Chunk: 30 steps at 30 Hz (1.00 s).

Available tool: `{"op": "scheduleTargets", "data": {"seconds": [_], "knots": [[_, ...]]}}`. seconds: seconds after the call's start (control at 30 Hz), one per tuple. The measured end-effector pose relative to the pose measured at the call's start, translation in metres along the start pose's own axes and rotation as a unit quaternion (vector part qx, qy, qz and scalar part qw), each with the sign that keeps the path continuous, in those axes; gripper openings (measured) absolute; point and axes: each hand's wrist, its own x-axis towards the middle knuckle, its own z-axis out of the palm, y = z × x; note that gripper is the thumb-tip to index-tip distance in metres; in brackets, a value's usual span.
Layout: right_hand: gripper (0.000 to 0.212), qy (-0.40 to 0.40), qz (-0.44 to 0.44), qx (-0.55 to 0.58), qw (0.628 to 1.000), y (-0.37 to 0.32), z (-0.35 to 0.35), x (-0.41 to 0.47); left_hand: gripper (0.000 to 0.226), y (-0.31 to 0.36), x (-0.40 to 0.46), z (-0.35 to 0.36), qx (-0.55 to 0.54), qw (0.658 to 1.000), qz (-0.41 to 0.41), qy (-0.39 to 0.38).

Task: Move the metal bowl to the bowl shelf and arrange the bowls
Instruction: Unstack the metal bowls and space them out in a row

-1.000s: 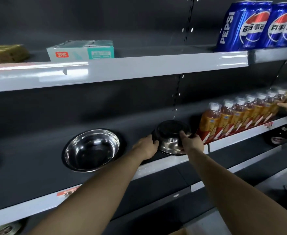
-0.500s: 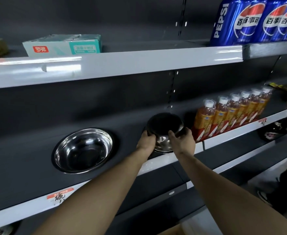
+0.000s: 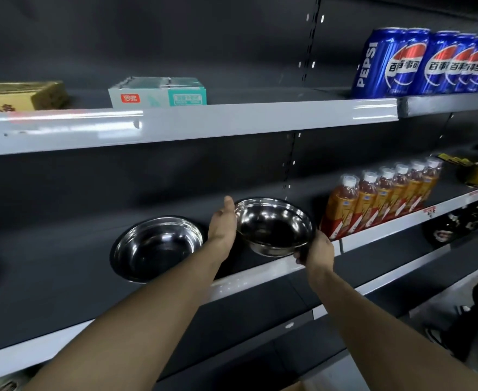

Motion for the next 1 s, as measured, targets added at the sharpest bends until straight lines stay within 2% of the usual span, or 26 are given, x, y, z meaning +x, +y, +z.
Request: {"op": "scheduleTargets", "data": {"seconds": [0.13, 0.27, 0.33, 0.4, 0.47, 0.57, 0.63, 0.7, 0.83, 1.0], "knots": [[0.058, -0.017, 0.017, 0.003, 1.000, -0.003, -0.002, -0.012, 0.069, -0.009, -0.005, -0.007, 0.046, 0.999, 0.010, -0.017], [0.035, -0.011, -0.003, -0.063, 0.998, -0.013, -0.001, -0.025, 0.066, -0.007, -0.008, -0.020, 0.077, 0.996, 0.023, -0.042], [0.035, 0.000, -0.003, -0.086, 0.996, -0.015, -0.001, -0.030, 0.064, -0.004, -0.010, -0.030, 0.110, 0.990, 0.045, -0.071], [0.034, 0.014, 0.002, -0.094, 0.995, -0.016, 0.002, -0.035, 0.062, -0.001, -0.011, -0.042, 0.193, 0.973, 0.088, -0.088], [0.034, 0.032, 0.009, -0.084, 0.996, -0.017, 0.007, -0.039, 0.063, 0.002, -0.014, -0.055, 0.308, 0.937, 0.139, -0.084], [0.032, 0.049, 0.021, -0.058, 0.997, -0.019, 0.016, -0.043, 0.063, 0.003, -0.017, -0.080, 0.483, 0.842, 0.223, -0.088], [0.031, 0.047, 0.024, -0.048, 0.997, -0.020, 0.022, -0.046, 0.061, 0.003, -0.015, -0.100, 0.551, 0.792, 0.248, -0.085], [0.028, 0.040, 0.024, -0.043, 0.998, -0.022, 0.031, -0.049, 0.058, 0.003, -0.012, -0.121, 0.582, 0.773, 0.243, -0.063], [0.026, 0.020, 0.016, -0.029, 0.999, -0.026, 0.056, -0.059, 0.055, 0.002, -0.007, -0.169, 0.617, 0.759, 0.208, -0.001], [0.027, -0.045, -0.008, -0.017, 0.999, -0.022, 0.104, -0.079, 0.053, -0.005, -0.008, -0.237, 0.619, 0.773, 0.122, 0.067]]}}
